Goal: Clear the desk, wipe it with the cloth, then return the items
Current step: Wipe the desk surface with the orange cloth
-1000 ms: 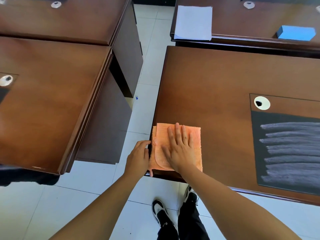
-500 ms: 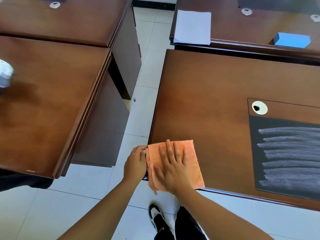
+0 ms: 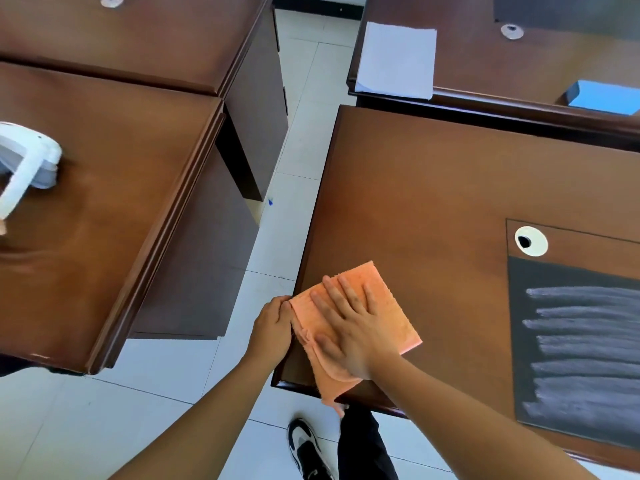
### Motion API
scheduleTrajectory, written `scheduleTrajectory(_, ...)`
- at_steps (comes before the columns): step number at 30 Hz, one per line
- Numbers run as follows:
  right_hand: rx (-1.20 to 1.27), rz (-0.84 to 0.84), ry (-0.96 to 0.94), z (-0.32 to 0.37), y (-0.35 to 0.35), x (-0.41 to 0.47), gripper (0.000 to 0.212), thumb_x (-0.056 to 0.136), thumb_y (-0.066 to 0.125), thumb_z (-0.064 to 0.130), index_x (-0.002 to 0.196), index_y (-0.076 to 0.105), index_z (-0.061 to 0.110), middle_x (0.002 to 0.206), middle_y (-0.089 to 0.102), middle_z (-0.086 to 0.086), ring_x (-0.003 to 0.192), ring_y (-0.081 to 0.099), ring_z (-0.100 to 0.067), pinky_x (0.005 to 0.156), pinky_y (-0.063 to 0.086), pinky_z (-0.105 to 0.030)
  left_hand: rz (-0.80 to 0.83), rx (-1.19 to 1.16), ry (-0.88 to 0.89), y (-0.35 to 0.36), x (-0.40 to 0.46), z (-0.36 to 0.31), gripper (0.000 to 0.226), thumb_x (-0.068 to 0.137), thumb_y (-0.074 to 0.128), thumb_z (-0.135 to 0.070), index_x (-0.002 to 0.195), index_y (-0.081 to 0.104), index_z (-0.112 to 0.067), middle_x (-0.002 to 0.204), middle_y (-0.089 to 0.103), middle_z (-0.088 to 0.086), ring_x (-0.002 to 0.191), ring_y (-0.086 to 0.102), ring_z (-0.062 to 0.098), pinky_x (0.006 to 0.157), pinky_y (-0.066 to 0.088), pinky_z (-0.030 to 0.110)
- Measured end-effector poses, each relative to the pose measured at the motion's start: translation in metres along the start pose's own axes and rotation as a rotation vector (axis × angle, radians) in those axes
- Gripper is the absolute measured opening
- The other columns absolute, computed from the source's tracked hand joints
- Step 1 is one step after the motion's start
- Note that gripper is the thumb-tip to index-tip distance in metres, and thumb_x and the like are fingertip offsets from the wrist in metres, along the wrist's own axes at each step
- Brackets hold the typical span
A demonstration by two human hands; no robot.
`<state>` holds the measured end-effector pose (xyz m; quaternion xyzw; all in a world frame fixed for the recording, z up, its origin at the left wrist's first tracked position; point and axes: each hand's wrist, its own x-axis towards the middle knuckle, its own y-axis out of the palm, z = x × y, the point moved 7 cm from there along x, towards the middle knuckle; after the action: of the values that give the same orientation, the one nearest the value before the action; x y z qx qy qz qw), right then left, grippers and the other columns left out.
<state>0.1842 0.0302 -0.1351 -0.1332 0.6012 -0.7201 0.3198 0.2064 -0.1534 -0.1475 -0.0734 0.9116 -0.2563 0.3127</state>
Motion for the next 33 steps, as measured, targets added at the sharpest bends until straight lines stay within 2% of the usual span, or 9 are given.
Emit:
scheduleTrajectory(3, -0.001, 0.032, -0.058, -0.019, -0.013, 0.027, 0.075, 0.105, 0.023, 0.07, 0.169, -0.003, 0.04, 0.177, -0.013, 0.008, 0.163, -0.016, -0.022, 0.127, -0.006, -0.06, -0.001, -0.015, -0.026, 0.007, 0.014, -0.012, 0.039, 0.114, 0.029, -0.039, 0.136, 0.056, -0.021, 0.132, 0.063, 0.002, 0.118, 0.058, 0.018, 0.102, 0.046, 0.032)
scheduleTrajectory(7, -0.005, 0.047, -0.105, -0.05, -0.029, 0.062, 0.072, 0.105, 0.018, 0.072, 0.167, -0.006, 0.043, 0.176, -0.017, 0.012, 0.162, -0.02, -0.019, 0.128, -0.014, -0.056, -0.018, -0.032, -0.044, 0.012, 0.04, -0.038, 0.042, 0.114, 0.028, -0.042, 0.138, 0.054, -0.021, 0.136, 0.062, 0.002, 0.123, 0.059, 0.021, 0.11, 0.047, 0.038)
scheduleTrajectory(10, -0.029, 0.049, -0.125, -0.075, -0.042, 0.091, 0.073, 0.105, 0.017, 0.072, 0.168, -0.004, 0.043, 0.177, -0.015, 0.012, 0.163, -0.019, -0.019, 0.128, -0.016, -0.053, -0.041, -0.038, -0.05, 0.015, 0.061, -0.059, 0.044, 0.114, 0.026, -0.044, 0.14, 0.053, -0.021, 0.137, 0.061, 0.0, 0.127, 0.057, 0.02, 0.108, 0.042, 0.033)
scheduleTrajectory(14, -0.041, 0.052, -0.142, -0.11, -0.059, 0.13, 0.073, 0.104, 0.014, 0.074, 0.167, -0.005, 0.043, 0.177, -0.014, 0.013, 0.162, -0.019, -0.018, 0.129, -0.014, -0.054, -0.087, -0.031, -0.054, 0.02, 0.09, -0.085, 0.045, 0.112, 0.024, -0.048, 0.137, 0.054, -0.025, 0.136, 0.059, -0.006, 0.128, 0.055, 0.017, 0.104, 0.037, 0.028)
scheduleTrajectory(21, -0.058, 0.046, -0.13, -0.167, -0.088, 0.19, 0.073, 0.102, 0.008, 0.076, 0.167, -0.004, 0.045, 0.177, -0.013, 0.013, 0.163, -0.018, -0.018, 0.13, -0.011, -0.054, -0.157, 0.166, -0.011, 0.027, 0.151, -0.13, 0.049, 0.111, 0.023, -0.051, 0.141, 0.051, -0.026, 0.14, 0.058, -0.004, 0.129, 0.055, 0.019, 0.111, 0.046, 0.04)
scheduleTrajectory(25, -0.065, 0.031, -0.124, -0.194, -0.105, 0.225, 0.073, 0.102, 0.009, 0.074, 0.167, -0.002, 0.044, 0.177, -0.011, 0.012, 0.163, -0.016, -0.019, 0.13, -0.01, -0.054, -0.222, 0.269, -0.005, 0.03, 0.165, -0.143, 0.056, 0.109, 0.016, -0.055, 0.141, 0.053, -0.027, 0.136, 0.059, -0.006, 0.125, 0.057, 0.017, 0.102, 0.044, 0.03)
scheduleTrajectory(29, -0.053, 0.0, -0.106, -0.222, -0.119, 0.262, 0.072, 0.103, 0.012, 0.073, 0.168, 0.001, 0.043, 0.178, -0.006, 0.011, 0.164, -0.011, -0.02, 0.13, -0.006, -0.056, -0.326, 0.363, 0.008, 0.025, 0.16, -0.155, 0.08, 0.097, -0.001, -0.064, 0.13, 0.061, -0.027, 0.121, 0.065, -0.01, 0.108, 0.065, 0.017, 0.087, 0.046, 0.029)
scheduleTrajectory(33, -0.047, -0.036, -0.061, -0.246, -0.135, 0.302, 0.072, 0.104, 0.011, 0.072, 0.168, 0.003, 0.041, 0.178, -0.002, 0.009, 0.165, -0.007, -0.021, 0.13, -0.007, -0.054, -0.302, 0.413, -0.028, 0.025, 0.16, -0.157, 0.08, 0.097, -0.001, -0.061, 0.134, 0.062, -0.026, 0.127, 0.066, -0.009, 0.112, 0.066, 0.017, 0.09, 0.051, 0.032)
